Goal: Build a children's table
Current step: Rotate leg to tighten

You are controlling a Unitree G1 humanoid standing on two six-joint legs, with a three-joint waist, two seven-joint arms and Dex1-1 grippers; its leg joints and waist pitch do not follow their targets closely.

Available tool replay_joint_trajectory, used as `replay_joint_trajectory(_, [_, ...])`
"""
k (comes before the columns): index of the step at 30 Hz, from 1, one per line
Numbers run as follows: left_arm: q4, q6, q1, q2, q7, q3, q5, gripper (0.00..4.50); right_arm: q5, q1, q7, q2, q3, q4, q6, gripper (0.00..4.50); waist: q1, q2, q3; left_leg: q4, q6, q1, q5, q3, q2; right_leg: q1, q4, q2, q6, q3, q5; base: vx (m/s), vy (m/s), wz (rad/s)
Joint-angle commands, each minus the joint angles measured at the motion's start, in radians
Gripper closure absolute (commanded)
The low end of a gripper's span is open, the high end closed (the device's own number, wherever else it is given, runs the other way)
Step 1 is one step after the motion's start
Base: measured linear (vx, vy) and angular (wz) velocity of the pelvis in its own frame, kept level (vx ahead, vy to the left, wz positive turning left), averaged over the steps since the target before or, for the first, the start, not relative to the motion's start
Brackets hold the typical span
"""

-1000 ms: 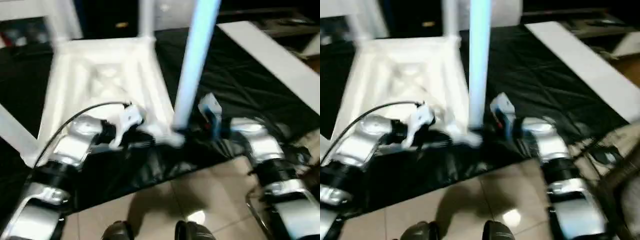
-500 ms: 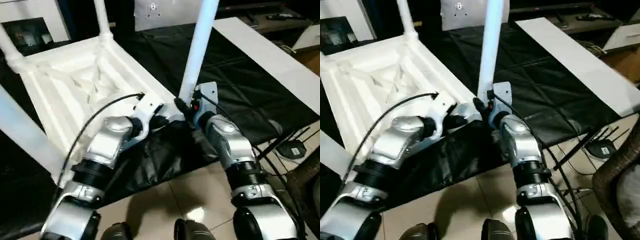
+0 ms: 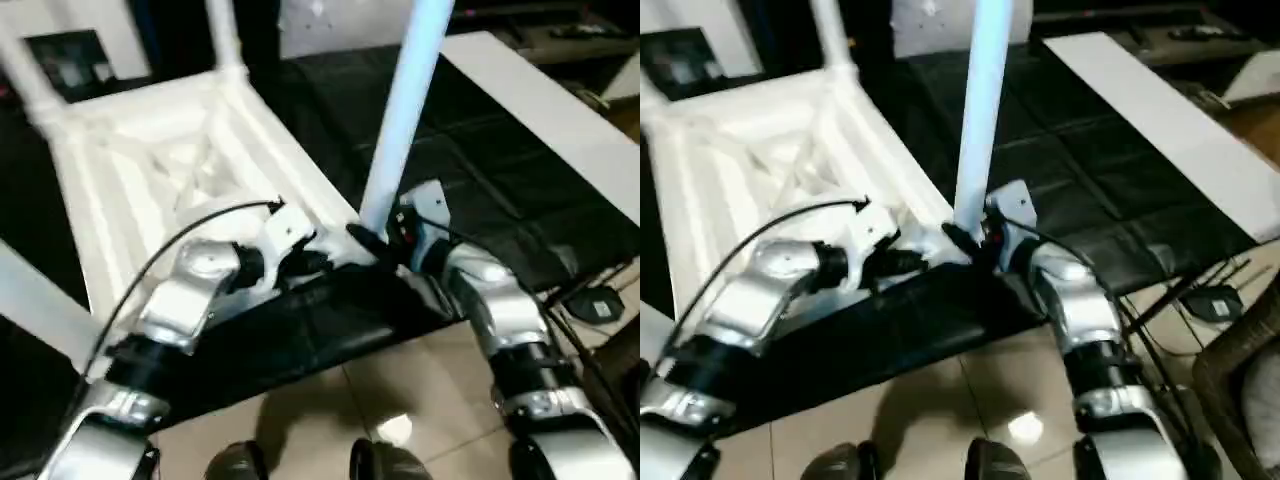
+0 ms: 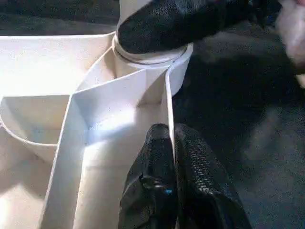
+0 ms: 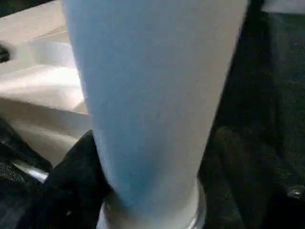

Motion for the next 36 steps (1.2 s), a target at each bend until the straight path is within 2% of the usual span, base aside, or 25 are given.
replay_joint_trajectory(1, [-0.023, -0.068, 0.008, 0.012, -0.11, -0.029, -0.047, 4.5, 0.024, 0.003, 0.099, -0.057, -0.004, -0.018, -0.03, 0.57, -0.004, 0.0, -0.082, -0.064, 0.099, 0.03, -0.16, -0.023, 0.066, 0.06, -0.069, -0.057, -0.254, 0.049, -0.172, 0.0, 0.0, 0.0])
replay_joint_trajectory(3, [-0.013, -0.086, 0.005, 0.025, -0.13, -0.032, -0.047, 4.5, 0.028, 0.0, 0.136, -0.078, 0.001, -0.009, -0.043, 0.57, 0.002, -0.002, -0.082, -0.063, 0.093, 0.031, -0.166, -0.022, 0.067, 0.059, -0.069, -0.059, -0.253, 0.05, -0.186, 0.0, 0.0, 0.0])
replay_joint_trajectory(4, [0.01, -0.11, -0.005, 0.05, -0.175, -0.039, -0.05, 4.5, 0.05, -0.004, 0.241, -0.111, 0.018, 0.002, -0.061, 0.57, 0.003, -0.004, -0.085, -0.063, 0.091, 0.03, -0.171, -0.023, 0.066, 0.061, -0.069, -0.058, -0.249, 0.049, -0.194, 0.0, 0.0, 0.0])
replay_joint_trajectory(5, [0.01, -0.11, -0.005, 0.05, -0.175, -0.039, -0.05, 4.5, 0.05, -0.004, 0.241, -0.111, 0.018, 0.002, -0.061, 0.57, 0.004, -0.006, -0.086, -0.062, 0.093, 0.031, -0.176, -0.023, 0.066, 0.061, -0.069, -0.059, -0.249, 0.049, -0.198, 0.0, 0.0, 0.0])
replay_joint_trajectory(7, [0.038, -0.155, -0.016, 0.085, -0.25, -0.054, -0.061, 4.5, 0.083, -0.011, 0.384, -0.145, 0.043, 0.019, -0.087, 0.57, 0.006, -0.006, -0.087, -0.061, 0.095, 0.028, -0.167, -0.024, 0.065, 0.064, -0.067, -0.061, -0.249, 0.049, -0.196, 0.0, 0.0, 0.0])
replay_joint_trajectory(9, [0.056, -0.174, -0.026, 0.097, -0.285, -0.056, -0.067, 4.5, 0.09, -0.024, 0.456, -0.161, 0.057, 0.037, -0.094, 0.82, 0.008, -0.006, -0.089, -0.059, 0.101, 0.026, -0.16, -0.023, 0.065, 0.064, -0.065, -0.062, -0.254, 0.049, -0.191, 0.0, 0.0, 0.0])
replay_joint_trajectory(12, [0.07, -0.19, -0.037, 0.104, -0.326, -0.059, -0.074, 4.5, 0.102, -0.043, 0.514, -0.171, 0.064, 0.059, -0.088, 0.95, 0.013, -0.006, -0.091, -0.056, 0.106, 0.026, -0.146, -0.022, 0.068, 0.064, -0.061, -0.061, -0.266, 0.047, -0.178, 0.0, 0.0, 0.0])
replay_joint_trajectory(14, [0.077, -0.202, -0.043, 0.105, -0.357, -0.062, -0.082, 4.5, 0.111, -0.065, 0.56, -0.177, 0.072, 0.085, -0.07, 1.33, 0.015, -0.004, -0.095, -0.054, 0.108, 0.026, -0.132, -0.022, 0.069, 0.065, -0.056, -0.061, -0.279, 0.045, -0.16, 0.0, 0.0, 0.0])
replay_joint_trajectory(16, [0.086, -0.212, -0.051, 0.107, -0.378, -0.072, -0.081, 4.5, 0.116, -0.08, 0.609, -0.179, 0.083, 0.106, -0.067, 1.37, 0.02, -0.004, -0.098, -0.051, 0.113, 0.026, -0.117, -0.021, 0.07, 0.065, -0.052, -0.061, -0.287, 0.045, -0.135, 0.0, 0.0, 0.0])
replay_joint_trajectory(20, [0.101, -0.223, -0.059, 0.106, -0.382, -0.077, -0.079, 4.5, 0.113, -0.09, 0.641, -0.18, 0.097, 0.13, -0.077, 1.8, 0.032, -0.004, -0.1, -0.049, 0.118, 0.027, -0.103, -0.019, 0.071, 0.063, -0.048, -0.062, -0.296, 0.045, -0.112, 0.0, 0.0, 0.0])
replay_joint_trajectory(28, [0.142, -0.258, -0.074, 0.107, -0.408, -0.074, -0.074, 4.5, 0.122, -0.114, 0.708, -0.173, 0.107, 0.179, -0.094, 2.47, 0.037, -0.006, -0.1, -0.048, 0.11, 0.025, -0.113, -0.021, 0.07, 0.064, -0.049, -0.063, -0.289, 0.043, -0.14, 0.0, 0.0, 0.0])
replay_joint_trajectory(36, [0.16, -0.257, -0.079, 0.103, -0.385, -0.063, -0.075, 4.5, 0.139, -0.087, 0.725, -0.168, 0.104, 0.148, -0.071, 2.57, 0.045, -0.004, -0.098, -0.049, 0.102, 0.026, -0.118, -0.021, 0.071, 0.063, -0.049, -0.062, -0.283, 0.042, -0.152, 0.0, 0.0, 0.0])
